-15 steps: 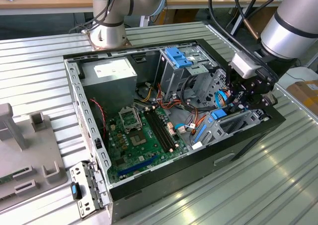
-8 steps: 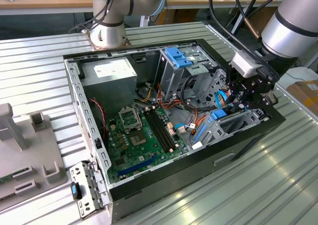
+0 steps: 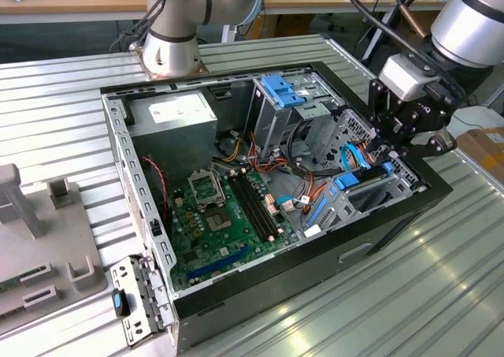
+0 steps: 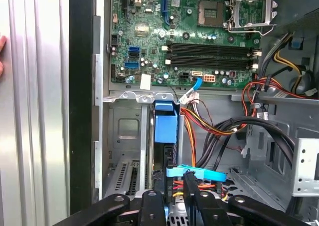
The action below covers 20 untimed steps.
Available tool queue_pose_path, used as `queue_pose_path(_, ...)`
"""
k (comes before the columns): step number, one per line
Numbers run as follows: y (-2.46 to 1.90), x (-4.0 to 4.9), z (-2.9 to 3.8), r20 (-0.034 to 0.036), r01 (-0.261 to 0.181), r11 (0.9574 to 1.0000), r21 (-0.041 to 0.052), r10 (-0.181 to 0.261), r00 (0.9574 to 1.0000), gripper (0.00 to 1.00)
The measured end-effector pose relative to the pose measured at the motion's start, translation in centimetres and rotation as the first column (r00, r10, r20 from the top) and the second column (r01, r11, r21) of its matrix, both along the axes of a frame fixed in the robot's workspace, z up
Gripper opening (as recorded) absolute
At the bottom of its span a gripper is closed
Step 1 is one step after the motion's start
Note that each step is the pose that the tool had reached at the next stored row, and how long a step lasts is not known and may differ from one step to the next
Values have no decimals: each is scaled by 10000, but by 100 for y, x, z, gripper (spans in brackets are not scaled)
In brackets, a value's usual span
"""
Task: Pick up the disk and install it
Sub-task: 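Insert the second disk wire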
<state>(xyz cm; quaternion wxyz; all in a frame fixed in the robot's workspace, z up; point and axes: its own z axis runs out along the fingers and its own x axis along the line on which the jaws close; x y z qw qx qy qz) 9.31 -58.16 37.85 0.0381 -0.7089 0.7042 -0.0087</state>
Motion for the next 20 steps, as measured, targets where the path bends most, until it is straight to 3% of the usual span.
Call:
queue_pose_path(6,18,0,47,0,-2,10000,0,2,10000,30)
queue_pose_path(11,132,-17,46,0,0,10000,1,0,10000,30)
queue_pose_path(12,179,-26,46,0,0,10000,1,0,10000,30)
queue_pose_path(16,299,-57,45,1,0,10000,2,0,10000,30)
queue_pose_path(20,318,-64,46,0,0,10000,6,0,10000,30)
